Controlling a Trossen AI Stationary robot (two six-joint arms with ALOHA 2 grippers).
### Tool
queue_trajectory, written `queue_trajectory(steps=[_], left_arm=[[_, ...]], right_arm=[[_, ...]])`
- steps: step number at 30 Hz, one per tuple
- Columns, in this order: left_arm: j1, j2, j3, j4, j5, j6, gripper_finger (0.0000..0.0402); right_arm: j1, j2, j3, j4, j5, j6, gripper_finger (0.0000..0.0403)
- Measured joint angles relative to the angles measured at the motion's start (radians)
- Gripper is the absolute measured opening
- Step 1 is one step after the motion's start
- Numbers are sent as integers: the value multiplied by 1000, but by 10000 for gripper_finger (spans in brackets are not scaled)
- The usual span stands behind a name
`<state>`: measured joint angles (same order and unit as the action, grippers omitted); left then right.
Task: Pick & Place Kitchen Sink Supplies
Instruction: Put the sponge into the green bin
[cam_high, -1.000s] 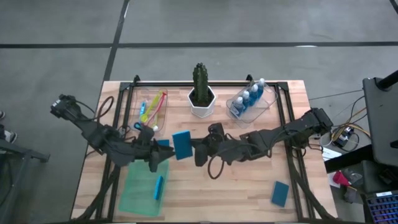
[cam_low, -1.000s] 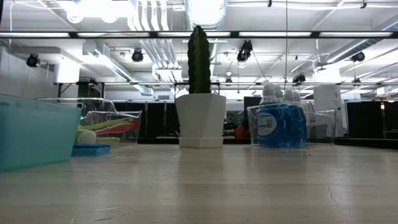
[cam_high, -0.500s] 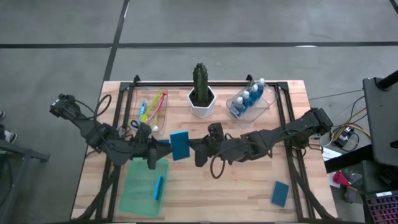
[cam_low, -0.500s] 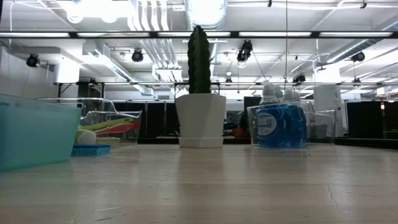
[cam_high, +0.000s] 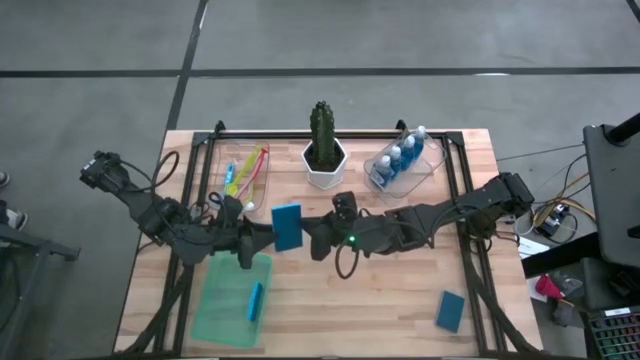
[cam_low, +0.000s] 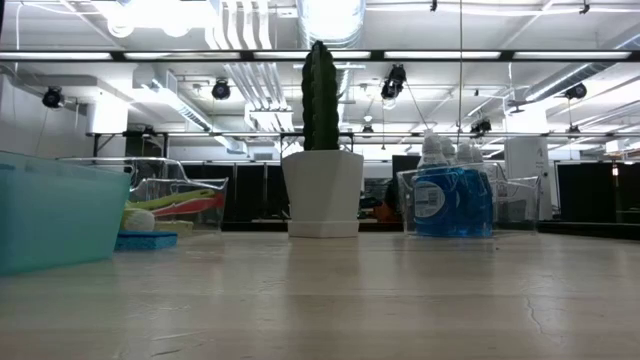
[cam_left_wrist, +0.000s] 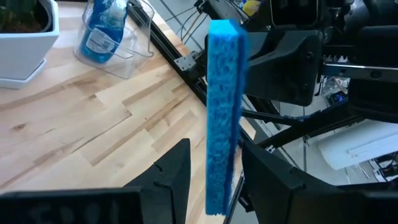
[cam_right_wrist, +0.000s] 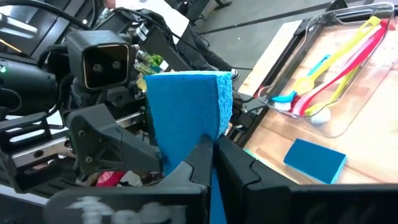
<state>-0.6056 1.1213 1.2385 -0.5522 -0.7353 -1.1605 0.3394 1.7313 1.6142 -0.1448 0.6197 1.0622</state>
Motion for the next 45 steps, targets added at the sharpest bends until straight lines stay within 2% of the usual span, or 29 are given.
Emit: queue_trajectory(steps=[7, 18, 21, 27, 31, 35, 41, 45], left_arm=[[2, 0, 0, 0, -23, 1, 123], [8, 0, 0, 0, -34, 16, 16], [7, -1, 0, -2, -33, 10, 6], [7, -9, 0, -6, 0, -31, 12], [8, -18, 0, -17, 57, -72, 8], [8, -18, 1, -42, 141, -146, 5], [0, -15, 1, -164, 373, -333, 10], [-30, 2, 1, -317, 476, -505, 6]], right_arm=[[-4, 0, 0, 2, -18, 2, 8], [-7, 0, 0, 1, -29, -38, 11], [-10, -4, 0, -1, -70, -77, 26], [-17, -20, 0, -66, -198, -120, 79], [-16, -45, -1, -147, -268, -200, 103], [-17, -86, -1, -217, -267, -273, 116], [-20, -140, -1, -327, -255, -368, 128], [-28, -160, 0, -341, -252, -418, 132]])
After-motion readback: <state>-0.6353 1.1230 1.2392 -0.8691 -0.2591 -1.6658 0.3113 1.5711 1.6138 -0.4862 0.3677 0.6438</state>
